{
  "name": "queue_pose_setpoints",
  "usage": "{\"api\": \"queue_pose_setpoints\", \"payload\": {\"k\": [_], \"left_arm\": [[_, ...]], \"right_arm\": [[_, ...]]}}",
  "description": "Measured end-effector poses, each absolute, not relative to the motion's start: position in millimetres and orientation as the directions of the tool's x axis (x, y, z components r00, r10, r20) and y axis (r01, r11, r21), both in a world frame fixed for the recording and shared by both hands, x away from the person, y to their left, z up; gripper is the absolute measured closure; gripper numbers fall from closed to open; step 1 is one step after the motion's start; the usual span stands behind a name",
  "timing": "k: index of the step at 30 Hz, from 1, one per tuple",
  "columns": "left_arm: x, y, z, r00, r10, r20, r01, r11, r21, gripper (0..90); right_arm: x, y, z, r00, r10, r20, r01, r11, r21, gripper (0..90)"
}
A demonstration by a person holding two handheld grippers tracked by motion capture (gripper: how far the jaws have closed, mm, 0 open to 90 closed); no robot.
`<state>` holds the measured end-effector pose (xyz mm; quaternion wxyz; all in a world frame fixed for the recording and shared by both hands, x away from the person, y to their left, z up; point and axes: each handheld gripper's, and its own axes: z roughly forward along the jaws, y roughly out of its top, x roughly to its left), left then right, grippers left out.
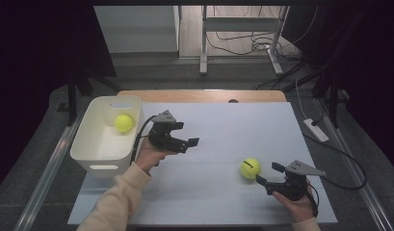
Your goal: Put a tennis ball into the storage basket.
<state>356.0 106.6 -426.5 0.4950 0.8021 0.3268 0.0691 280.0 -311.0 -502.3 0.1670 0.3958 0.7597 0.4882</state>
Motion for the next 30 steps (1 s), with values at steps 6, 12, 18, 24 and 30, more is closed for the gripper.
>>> {"api": "queue_pose_setpoints", "payload": {"k": [6, 12, 18, 24, 30], "left_arm": [[358, 96, -433, 0.792, 0.573, -0.211, 0.452, -0.318, 0.834, 8.9], [362, 83, -441, 0.807, 0.553, -0.209, 0.449, -0.344, 0.824, 8.7], [364, 66, -451, 0.818, 0.535, -0.213, 0.454, -0.372, 0.809, 8.3], [366, 56, -460, 0.829, 0.515, -0.219, 0.456, -0.397, 0.796, 7.6], [364, 51, -465, 0.839, 0.499, -0.219, 0.45, -0.407, 0.795, 6.7]], "right_arm": [[283, -311, -502, -0.628, 0.766, 0.135, 0.439, 0.205, 0.874, 12.9], [282, -310, -502, -0.628, 0.767, 0.133, 0.439, 0.209, 0.874, 12.9], [281, -310, -502, -0.633, 0.763, 0.132, 0.436, 0.21, 0.875, 12.9], [281, -309, -500, -0.638, 0.759, 0.132, 0.43, 0.209, 0.878, 12.9], [282, -310, -499, -0.628, 0.766, 0.135, 0.433, 0.2, 0.879, 12.9]]}}
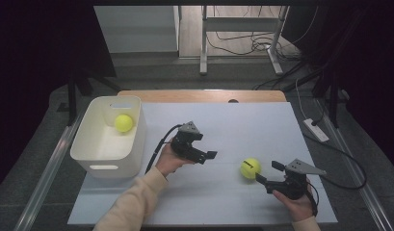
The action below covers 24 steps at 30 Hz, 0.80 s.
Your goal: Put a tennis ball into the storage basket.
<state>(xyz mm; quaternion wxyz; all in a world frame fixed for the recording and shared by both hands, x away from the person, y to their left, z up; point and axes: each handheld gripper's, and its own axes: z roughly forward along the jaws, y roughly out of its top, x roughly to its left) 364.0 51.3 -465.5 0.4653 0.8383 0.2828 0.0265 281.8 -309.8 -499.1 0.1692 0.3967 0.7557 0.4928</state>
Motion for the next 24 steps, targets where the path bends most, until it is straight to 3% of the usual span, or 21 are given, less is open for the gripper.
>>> {"api": "queue_pose_setpoints", "payload": {"k": [24], "left_arm": [[362, 29, -474, 0.866, 0.455, -0.208, 0.421, -0.437, 0.795, 6.7]], "right_arm": [[282, -313, -496, -0.621, 0.772, 0.136, 0.425, 0.185, 0.886, 12.9]]}}
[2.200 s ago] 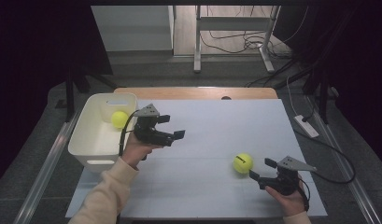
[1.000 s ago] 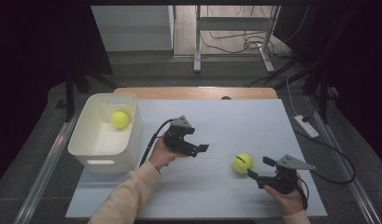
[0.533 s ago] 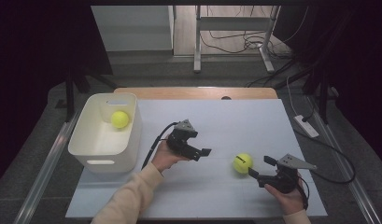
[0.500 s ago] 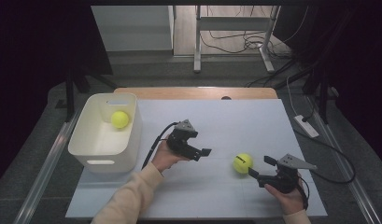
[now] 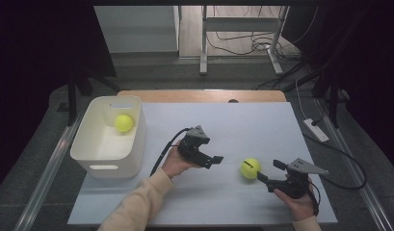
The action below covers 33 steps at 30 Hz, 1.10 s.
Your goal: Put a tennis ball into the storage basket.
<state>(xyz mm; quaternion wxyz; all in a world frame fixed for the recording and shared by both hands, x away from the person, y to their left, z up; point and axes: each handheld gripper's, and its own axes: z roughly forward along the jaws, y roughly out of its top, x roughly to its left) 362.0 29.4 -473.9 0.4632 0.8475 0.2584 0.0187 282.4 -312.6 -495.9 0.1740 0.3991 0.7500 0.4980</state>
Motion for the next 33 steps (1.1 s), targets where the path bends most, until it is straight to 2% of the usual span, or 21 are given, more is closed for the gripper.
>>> {"api": "queue_pose_setpoints", "payload": {"k": [19, 33], "left_arm": [[361, -5, -483, 0.898, 0.399, -0.187, 0.382, -0.492, 0.783, 6.3], [361, -22, -492, 0.904, 0.372, -0.209, 0.386, -0.504, 0.773, 5.4]], "right_arm": [[282, -314, -494, -0.615, 0.775, 0.144, 0.42, 0.167, 0.892, 13.1], [281, -313, -492, -0.612, 0.778, 0.142, 0.416, 0.164, 0.894, 13.3]]}}
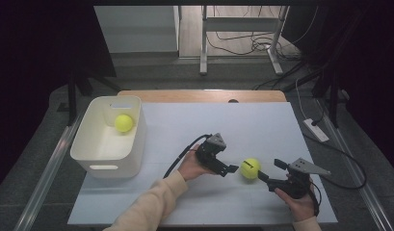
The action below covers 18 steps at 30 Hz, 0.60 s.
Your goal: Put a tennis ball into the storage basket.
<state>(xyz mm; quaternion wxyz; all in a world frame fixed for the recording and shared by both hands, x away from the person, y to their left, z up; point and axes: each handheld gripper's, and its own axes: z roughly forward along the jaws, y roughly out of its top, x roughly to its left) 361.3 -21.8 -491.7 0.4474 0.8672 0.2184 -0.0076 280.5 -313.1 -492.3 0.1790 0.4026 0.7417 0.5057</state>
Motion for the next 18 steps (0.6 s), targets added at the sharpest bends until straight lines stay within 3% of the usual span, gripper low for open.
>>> {"api": "queue_pose_setpoints", "payload": {"k": [18], "left_arm": [[361, -40, -497, 0.917, 0.343, -0.204, 0.369, -0.534, 0.761, 5.3]], "right_arm": [[281, -313, -493, -0.614, 0.775, 0.147, 0.421, 0.165, 0.892, 13.2]]}}
